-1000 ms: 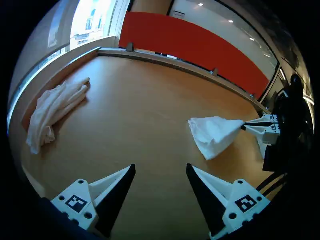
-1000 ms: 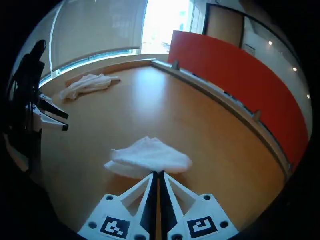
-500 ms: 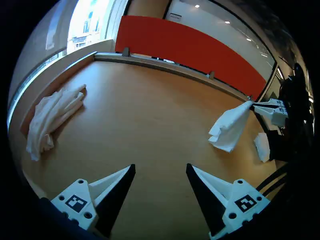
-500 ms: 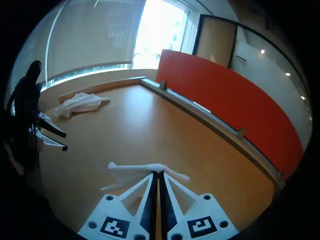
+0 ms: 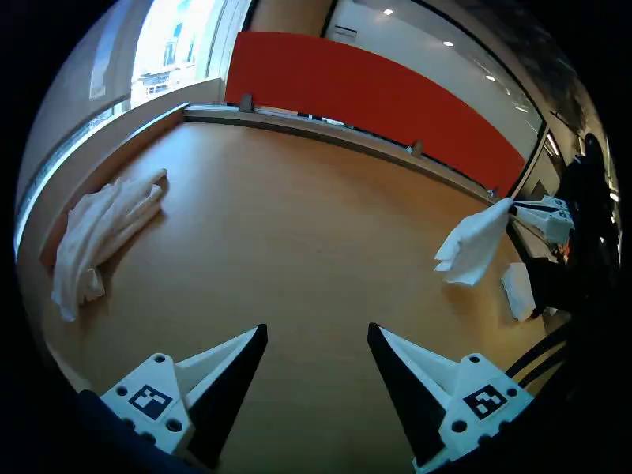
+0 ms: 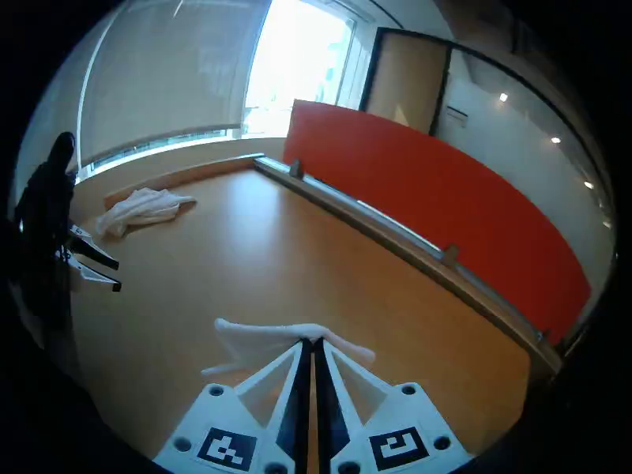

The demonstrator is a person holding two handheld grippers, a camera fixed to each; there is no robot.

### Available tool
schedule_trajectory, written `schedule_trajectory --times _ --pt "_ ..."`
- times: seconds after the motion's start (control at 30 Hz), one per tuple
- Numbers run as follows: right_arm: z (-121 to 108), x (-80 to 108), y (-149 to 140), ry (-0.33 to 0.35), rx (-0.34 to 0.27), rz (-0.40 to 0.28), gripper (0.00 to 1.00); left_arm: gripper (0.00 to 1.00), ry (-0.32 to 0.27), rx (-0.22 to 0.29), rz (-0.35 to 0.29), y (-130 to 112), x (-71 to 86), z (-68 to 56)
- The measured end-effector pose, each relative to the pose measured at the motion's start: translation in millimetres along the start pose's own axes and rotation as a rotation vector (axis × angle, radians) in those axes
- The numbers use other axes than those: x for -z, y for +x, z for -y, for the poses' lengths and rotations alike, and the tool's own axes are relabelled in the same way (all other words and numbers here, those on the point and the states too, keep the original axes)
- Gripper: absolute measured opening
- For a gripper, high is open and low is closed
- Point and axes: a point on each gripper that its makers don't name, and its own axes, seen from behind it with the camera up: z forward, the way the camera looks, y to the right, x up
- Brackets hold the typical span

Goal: Fold towel

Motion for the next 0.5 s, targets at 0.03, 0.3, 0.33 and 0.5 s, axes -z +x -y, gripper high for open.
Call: schedule_trajectory --times 0.03,0.3,0.33,0.5 --pt "-5 2.4 -1 -0.006 -0.001 0.001 0.03 0.94 0.0 -0.002 0.001 0 -0.5 -0.8" --pt "-39 18.9 -13 -0.047 -0.006 0.011 0.03 0.94 -0.004 -0.017 0.009 0 -5.2 -7.6" --pt "-44 21.0 -15 -0.052 -0.011 0.013 0.03 0.94 -0.005 -0.019 0.009 1 -5.9 -8.8" --pt "-69 31.4 -30 -0.08 -0.028 0.025 0.03 0.94 -0.008 -0.027 0.011 3 -8.2 -13.4"
